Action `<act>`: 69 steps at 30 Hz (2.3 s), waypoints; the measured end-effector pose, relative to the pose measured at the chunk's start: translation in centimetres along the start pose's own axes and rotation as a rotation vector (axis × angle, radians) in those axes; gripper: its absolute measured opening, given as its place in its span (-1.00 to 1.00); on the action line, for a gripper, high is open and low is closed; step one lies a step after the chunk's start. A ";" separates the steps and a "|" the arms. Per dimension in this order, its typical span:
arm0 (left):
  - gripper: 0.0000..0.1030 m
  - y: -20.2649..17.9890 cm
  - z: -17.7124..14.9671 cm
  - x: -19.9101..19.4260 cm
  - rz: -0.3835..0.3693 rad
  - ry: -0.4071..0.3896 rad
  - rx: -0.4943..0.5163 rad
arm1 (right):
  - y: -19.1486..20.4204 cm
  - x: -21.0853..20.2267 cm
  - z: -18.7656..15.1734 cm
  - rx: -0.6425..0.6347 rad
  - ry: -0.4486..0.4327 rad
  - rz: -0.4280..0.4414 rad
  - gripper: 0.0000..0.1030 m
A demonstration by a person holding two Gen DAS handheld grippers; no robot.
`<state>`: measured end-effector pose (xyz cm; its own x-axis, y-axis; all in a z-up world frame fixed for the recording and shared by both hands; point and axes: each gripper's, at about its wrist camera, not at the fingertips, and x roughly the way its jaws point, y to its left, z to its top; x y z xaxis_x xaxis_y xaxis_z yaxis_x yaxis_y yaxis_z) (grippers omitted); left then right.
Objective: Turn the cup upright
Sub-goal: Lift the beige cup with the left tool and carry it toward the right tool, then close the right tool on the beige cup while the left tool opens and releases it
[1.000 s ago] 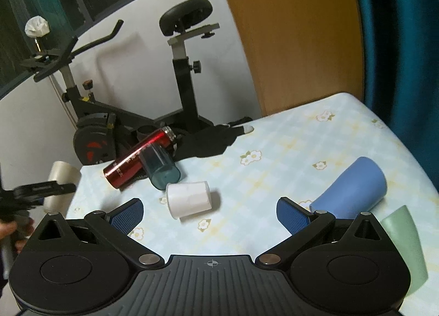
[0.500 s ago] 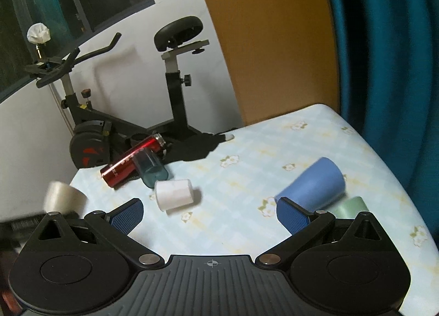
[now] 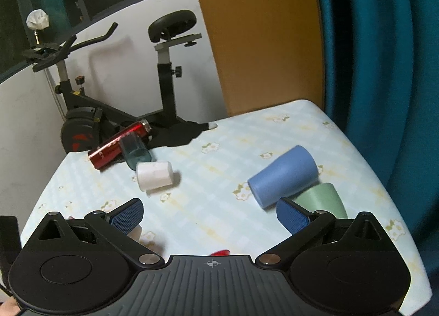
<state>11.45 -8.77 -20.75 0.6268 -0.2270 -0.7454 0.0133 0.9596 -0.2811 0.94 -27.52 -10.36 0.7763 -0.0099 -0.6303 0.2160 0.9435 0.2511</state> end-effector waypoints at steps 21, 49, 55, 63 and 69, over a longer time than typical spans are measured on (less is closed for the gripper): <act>0.51 0.7 -0.9 0.7 -0.064 0.087 -0.008 | 0.3 0.6 -0.5 -0.017 0.034 -0.001 0.99; 0.60 4.8 1.5 -8.9 0.109 -0.180 0.030 | 3.3 2.5 -1.7 -0.034 0.091 0.062 0.99; 0.60 9.0 2.6 -11.9 0.221 -0.241 -0.033 | 5.4 4.0 -2.4 -0.057 0.112 0.142 0.99; 0.60 13.6 3.3 -14.7 0.335 -0.296 -0.125 | 9.4 8.1 -3.1 -0.125 0.211 0.226 0.94; 0.60 15.2 3.3 -15.7 0.359 -0.312 -0.166 | 12.6 11.0 -3.4 -0.181 0.292 0.235 0.92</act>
<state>4.36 9.88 -11.32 0.7722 0.1976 -0.6039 -0.3541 0.9230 -0.1508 10.16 -14.62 -16.65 0.5863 0.2825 -0.7593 -0.0747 0.9521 0.2965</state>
